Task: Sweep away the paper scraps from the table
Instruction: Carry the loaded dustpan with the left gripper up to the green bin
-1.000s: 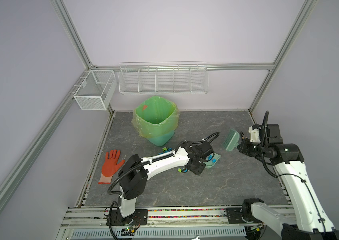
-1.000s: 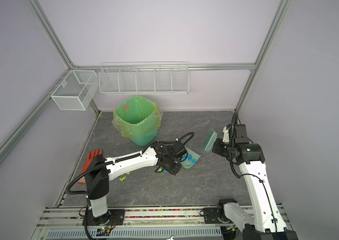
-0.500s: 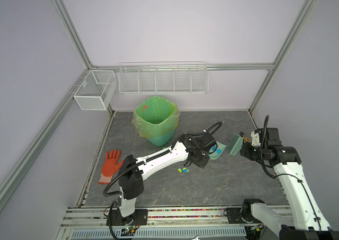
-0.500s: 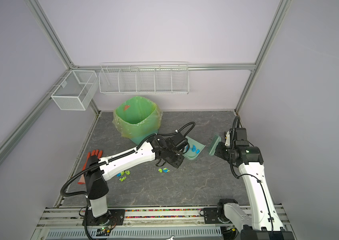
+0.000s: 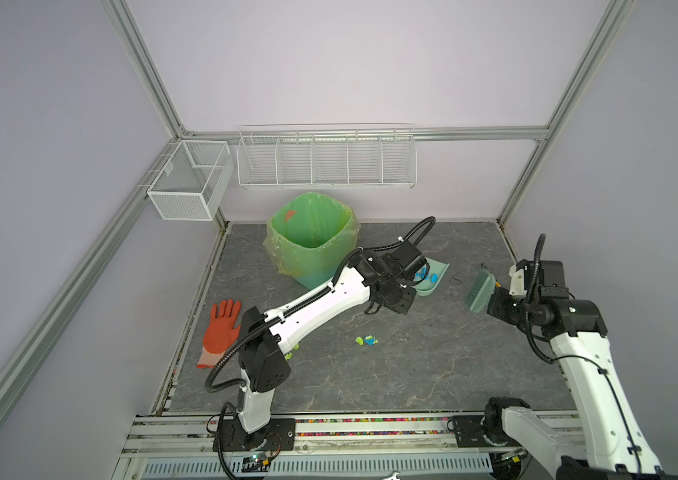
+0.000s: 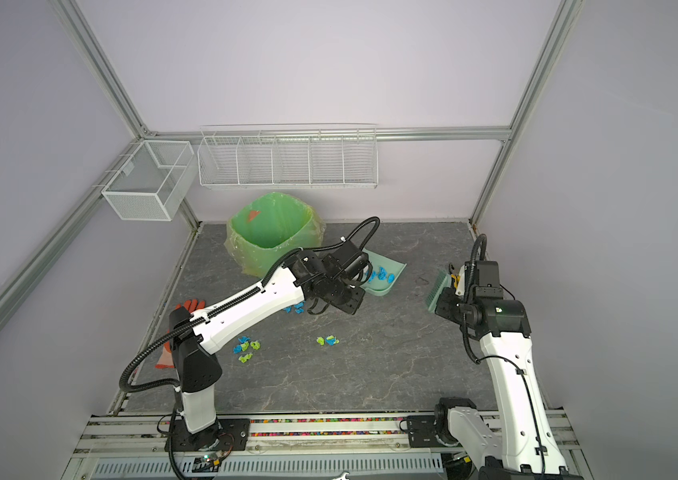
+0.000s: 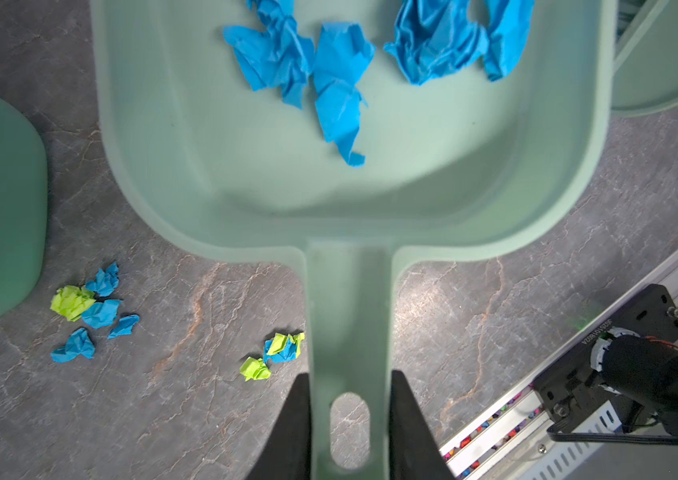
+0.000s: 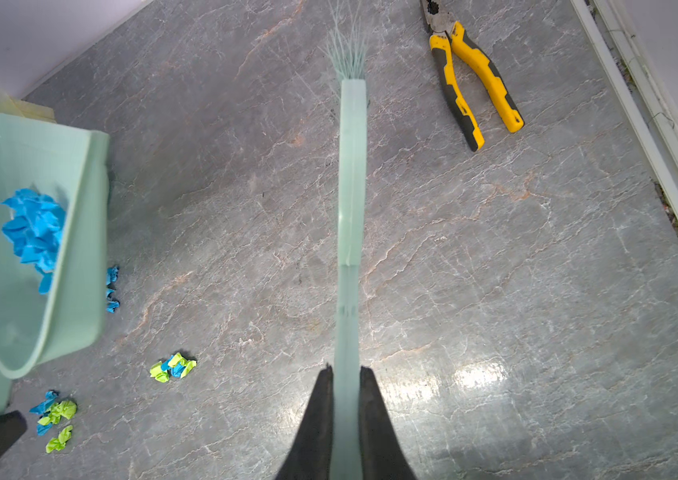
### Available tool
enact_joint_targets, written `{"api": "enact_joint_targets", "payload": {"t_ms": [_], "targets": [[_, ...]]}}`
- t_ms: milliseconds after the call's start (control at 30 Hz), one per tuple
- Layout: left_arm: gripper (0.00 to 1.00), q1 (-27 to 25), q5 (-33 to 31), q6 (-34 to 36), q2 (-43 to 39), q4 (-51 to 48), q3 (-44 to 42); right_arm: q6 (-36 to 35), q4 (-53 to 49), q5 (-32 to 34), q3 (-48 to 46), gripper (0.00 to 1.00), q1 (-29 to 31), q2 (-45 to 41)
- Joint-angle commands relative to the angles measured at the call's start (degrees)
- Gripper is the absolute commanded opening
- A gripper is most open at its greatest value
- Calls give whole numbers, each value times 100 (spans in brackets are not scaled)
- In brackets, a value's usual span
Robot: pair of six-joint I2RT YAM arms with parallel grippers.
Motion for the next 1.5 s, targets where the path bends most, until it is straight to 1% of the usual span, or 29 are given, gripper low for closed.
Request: {"api": "enact_joint_targets", "payload": {"t_ms": [0, 200, 300, 500, 833, 867, 967, 1033, 1267, 1467], "targets": [[0, 22, -223, -76, 101, -369, 362, -120, -48, 66, -114, 7, -34, -103], [0, 57, -289, -23, 246, -714, 909, -115, -41, -49, -230, 7, -35, -193], [0, 58, -235, -34, 218, -857, 1146, -176, -75, 55, -281, 7, -31, -234], [0, 147, -388, -17, 4, -901, 1265, -180, -69, 4, -378, 7, -30, -309], [0, 666, -182, -30, -320, -918, 1295, -154, -58, -142, -463, 7, -32, -358], [0, 716, -121, -49, -342, -914, 1300, -152, -54, -152, -474, 7, -35, -363], [0, 966, 405, -225, -432, -822, 1273, -138, -49, -168, -501, 7, -35, -360], [0, 1110, 715, -200, -535, -645, 1174, -125, -34, -189, -523, 7, -29, -369], [0, 1476, 1120, -201, -765, -475, 1085, -97, 38, -242, -559, 7, -27, -308], [0, 2133, 1389, -214, -980, -561, 1123, -119, 62, -241, -576, 7, -27, -318]]}}
